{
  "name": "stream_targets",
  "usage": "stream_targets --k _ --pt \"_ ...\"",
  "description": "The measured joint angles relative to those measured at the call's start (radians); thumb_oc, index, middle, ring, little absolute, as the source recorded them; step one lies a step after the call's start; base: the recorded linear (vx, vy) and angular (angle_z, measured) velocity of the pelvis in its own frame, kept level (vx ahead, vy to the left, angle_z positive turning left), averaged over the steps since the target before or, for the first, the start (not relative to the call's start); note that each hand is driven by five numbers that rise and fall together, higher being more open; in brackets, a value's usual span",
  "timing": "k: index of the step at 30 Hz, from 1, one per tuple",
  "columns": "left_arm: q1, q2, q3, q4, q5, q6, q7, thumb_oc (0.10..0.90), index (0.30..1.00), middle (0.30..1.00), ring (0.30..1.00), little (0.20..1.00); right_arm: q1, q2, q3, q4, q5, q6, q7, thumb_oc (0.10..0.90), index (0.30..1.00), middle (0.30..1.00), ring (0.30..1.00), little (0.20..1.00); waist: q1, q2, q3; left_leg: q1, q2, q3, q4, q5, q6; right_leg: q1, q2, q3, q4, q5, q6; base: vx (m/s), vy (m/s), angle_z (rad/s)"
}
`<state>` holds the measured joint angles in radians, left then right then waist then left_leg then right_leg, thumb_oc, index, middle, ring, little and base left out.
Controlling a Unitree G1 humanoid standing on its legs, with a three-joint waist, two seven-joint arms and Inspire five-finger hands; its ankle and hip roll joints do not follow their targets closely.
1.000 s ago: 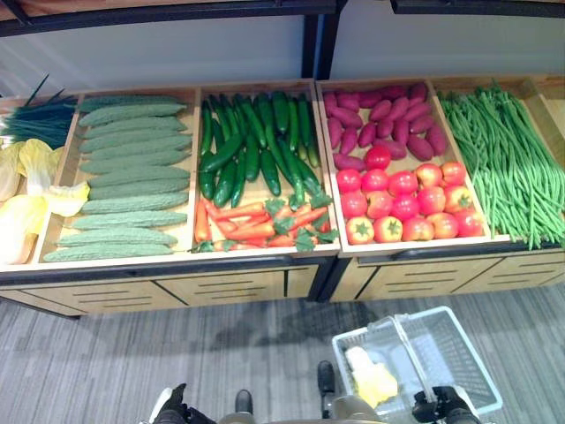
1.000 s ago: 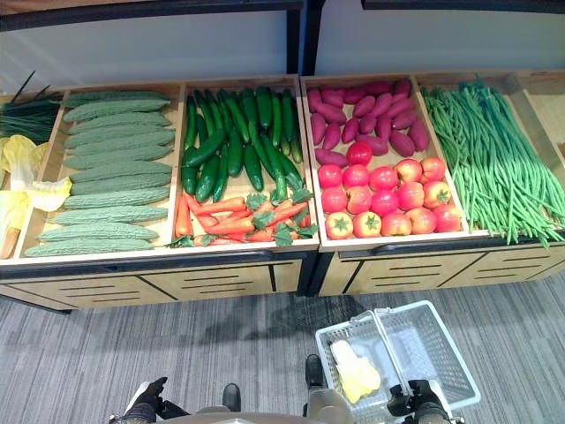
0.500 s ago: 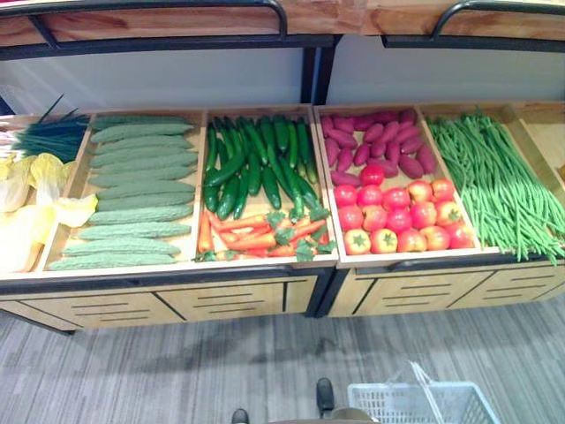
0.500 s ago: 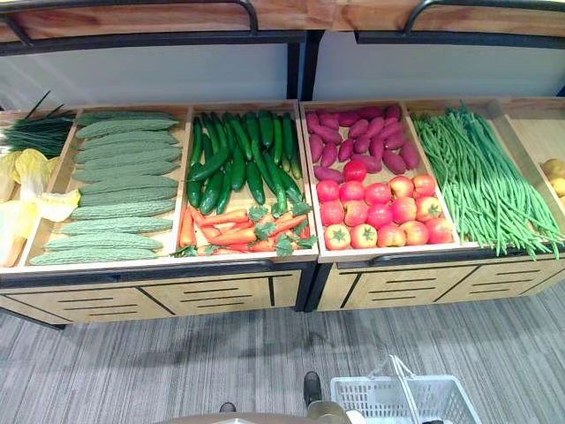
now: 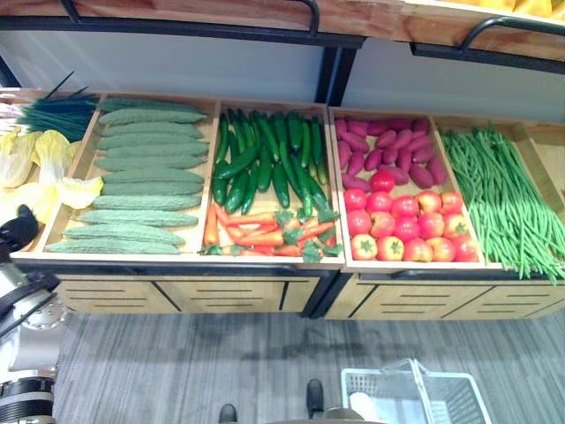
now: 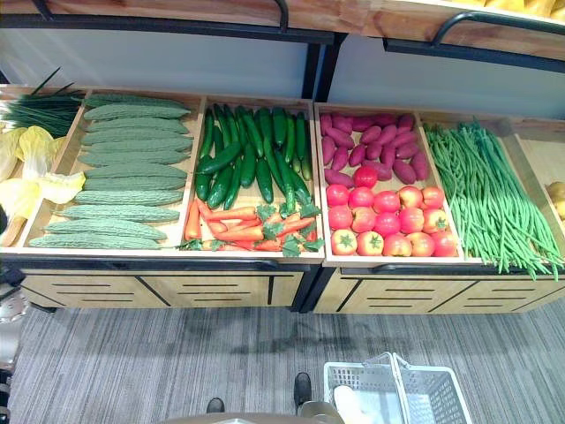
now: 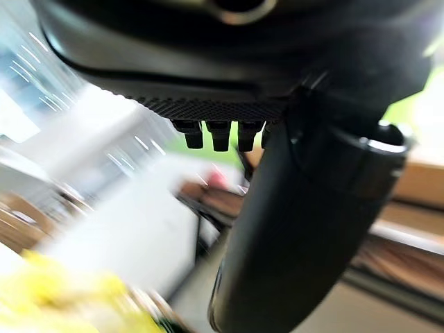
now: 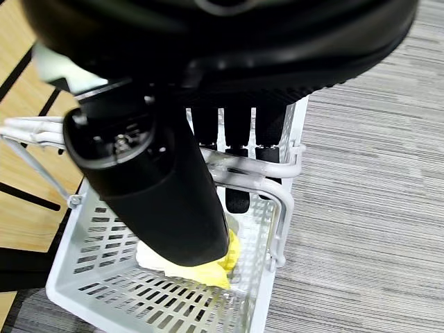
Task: Get the vegetables into the basket
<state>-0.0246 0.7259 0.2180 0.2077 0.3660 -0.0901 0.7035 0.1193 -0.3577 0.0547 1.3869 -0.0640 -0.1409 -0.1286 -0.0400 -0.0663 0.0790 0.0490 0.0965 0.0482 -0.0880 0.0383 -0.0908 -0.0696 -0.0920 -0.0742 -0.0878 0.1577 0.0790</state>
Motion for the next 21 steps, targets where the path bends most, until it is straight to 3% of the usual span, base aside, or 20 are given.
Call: stream_targets --k 4,8,10,21 --pt "0.001 0.027 -0.135 0.038 -0.009 -0.071 -0.146 0.9 1.0 1.0 1.0 1.0 -0.022 -0.019 0.002 -0.064 -0.001 -0.002 0.0 0.4 0.3 0.3 0.3 0.3 -0.025 0.024 0.018 0.016 -0.001 0.03 0.0 -0.002 0.001 0.0 0.002 0.023 -0.004 0.0 0.006 0.0 0.024 -0.2" --pt "0.0 0.117 -0.259 0.041 -0.062 -0.141 -0.277 0.9 1.0 1.0 1.0 1.0 -0.031 -0.044 0.003 -0.084 -0.009 -0.001 0.005 0.4 0.3 0.3 0.3 0.3 -0.045 0.047 0.034 0.028 -0.001 0.059 -0.005 -0.005 -0.001 -0.004 0.006 0.053 -0.004 0.003 0.012 0.01 0.023 -0.21" --pt "-0.001 0.14 -0.279 0.039 -0.068 -0.183 -0.338 0.9 1.0 1.0 1.0 1.0 -0.032 -0.051 0.002 -0.084 -0.011 -0.001 0.007 0.4 0.3 0.3 0.3 0.3 -0.054 0.054 0.037 0.036 -0.001 0.073 -0.005 -0.01 -0.002 -0.004 0.008 0.067 -0.005 0.004 0.013 0.01 0.01 -0.21" --pt "-0.145 0.157 -0.502 0.051 -0.071 -0.205 -0.484 0.9 1.0 1.0 1.0 1.0 -0.033 -0.051 0.011 -0.076 -0.04 -0.002 0.023 0.4 0.3 0.3 0.3 0.3 -0.077 0.04 0.05 0.038 -0.004 0.099 -0.005 -0.015 0.002 -0.015 0.01 0.093 -0.003 0.009 0.015 0.01 0.005 -0.07"
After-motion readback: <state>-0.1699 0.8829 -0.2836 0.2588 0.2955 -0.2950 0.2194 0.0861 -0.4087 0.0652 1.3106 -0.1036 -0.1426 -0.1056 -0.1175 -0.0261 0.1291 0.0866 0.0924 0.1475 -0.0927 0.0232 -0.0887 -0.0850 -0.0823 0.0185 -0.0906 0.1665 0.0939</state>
